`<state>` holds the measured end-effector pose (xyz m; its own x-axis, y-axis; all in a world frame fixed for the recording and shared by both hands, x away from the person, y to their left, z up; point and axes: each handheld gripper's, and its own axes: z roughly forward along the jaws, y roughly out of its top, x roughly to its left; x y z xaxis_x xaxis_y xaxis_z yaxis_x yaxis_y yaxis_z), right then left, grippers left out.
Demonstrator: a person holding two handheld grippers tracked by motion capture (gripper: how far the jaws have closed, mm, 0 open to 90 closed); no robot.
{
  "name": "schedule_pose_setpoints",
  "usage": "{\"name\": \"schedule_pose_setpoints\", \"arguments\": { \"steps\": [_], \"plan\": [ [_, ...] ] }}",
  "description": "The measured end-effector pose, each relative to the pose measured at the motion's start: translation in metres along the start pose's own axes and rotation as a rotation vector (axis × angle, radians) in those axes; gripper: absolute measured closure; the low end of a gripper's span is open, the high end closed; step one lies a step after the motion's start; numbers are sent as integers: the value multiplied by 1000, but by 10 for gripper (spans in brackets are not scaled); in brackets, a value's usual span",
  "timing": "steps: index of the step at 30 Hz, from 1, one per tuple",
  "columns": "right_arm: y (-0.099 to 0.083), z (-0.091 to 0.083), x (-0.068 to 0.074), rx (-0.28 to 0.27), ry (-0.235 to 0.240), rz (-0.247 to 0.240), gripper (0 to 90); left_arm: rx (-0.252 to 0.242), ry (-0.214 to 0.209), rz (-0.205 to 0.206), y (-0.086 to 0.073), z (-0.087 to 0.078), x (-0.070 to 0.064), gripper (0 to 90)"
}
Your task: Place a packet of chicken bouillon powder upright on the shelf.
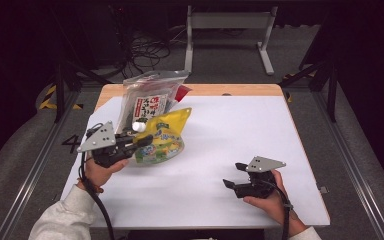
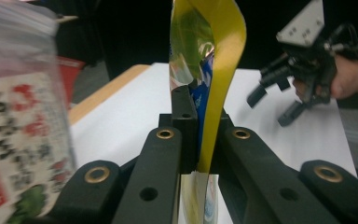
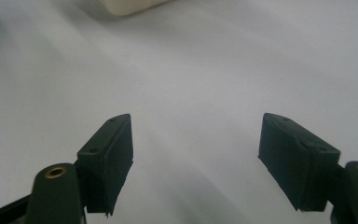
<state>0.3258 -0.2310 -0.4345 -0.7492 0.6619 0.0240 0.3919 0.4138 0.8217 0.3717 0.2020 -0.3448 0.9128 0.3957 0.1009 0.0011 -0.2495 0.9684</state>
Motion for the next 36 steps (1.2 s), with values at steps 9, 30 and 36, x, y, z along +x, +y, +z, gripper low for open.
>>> {"name": "schedule_pose_setpoints", "arguments": {
  "steps": [9, 30, 36],
  "plan": [
    [-2, 5, 1, 14, 11, 7, 253, -5, 57, 4, 0, -20, 21, 876],
    [-6, 15, 0, 54, 46, 42, 246, -15, -11, -4, -7, -37, 64, 875],
    [-7, 18, 0, 68, 52, 52, 244, 33, -65, -2, -13, -34, 76, 874]
  ]
}}
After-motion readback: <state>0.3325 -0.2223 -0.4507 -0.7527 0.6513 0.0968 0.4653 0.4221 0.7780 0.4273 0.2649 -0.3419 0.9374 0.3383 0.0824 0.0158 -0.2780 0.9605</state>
